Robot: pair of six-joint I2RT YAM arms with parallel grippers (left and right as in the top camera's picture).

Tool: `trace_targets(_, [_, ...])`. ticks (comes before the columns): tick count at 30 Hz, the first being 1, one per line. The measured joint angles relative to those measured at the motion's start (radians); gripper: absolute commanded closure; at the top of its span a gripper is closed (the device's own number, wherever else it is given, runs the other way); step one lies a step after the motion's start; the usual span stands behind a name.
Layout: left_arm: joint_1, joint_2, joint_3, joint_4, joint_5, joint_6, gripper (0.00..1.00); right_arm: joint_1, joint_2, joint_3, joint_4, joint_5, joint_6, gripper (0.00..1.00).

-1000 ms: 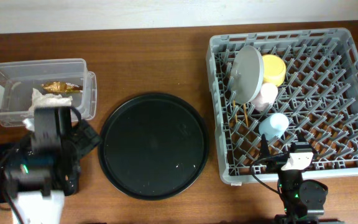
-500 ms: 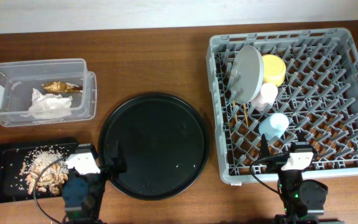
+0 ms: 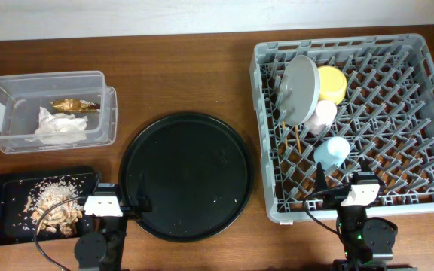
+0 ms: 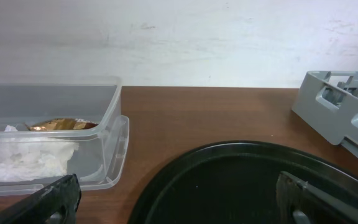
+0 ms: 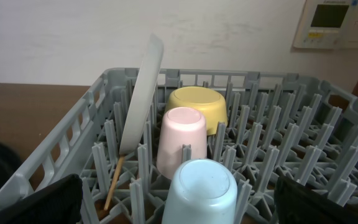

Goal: Sort waste into correct bins and load items into the dishwasher rack

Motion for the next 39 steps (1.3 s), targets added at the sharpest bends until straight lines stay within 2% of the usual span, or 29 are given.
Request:
trace_targets(7, [0.0,0.0,0.0,-0.003,-0.036,0.002,0.01,0.0,0.0,0.0,0.0,0.0,0.0,0.02])
trace_targets(16, [0.0,0.0,0.0,-0.005,-0.082,0.106,0.01,0.0,0.0,0.0,0.0,0.0,0.0,0.02])
trace_targets(39, [0.0,0.0,0.0,-0.005,-0.082,0.109,0.01,0.0,0.0,0.0,0.0,0.0,0.0,0.02])
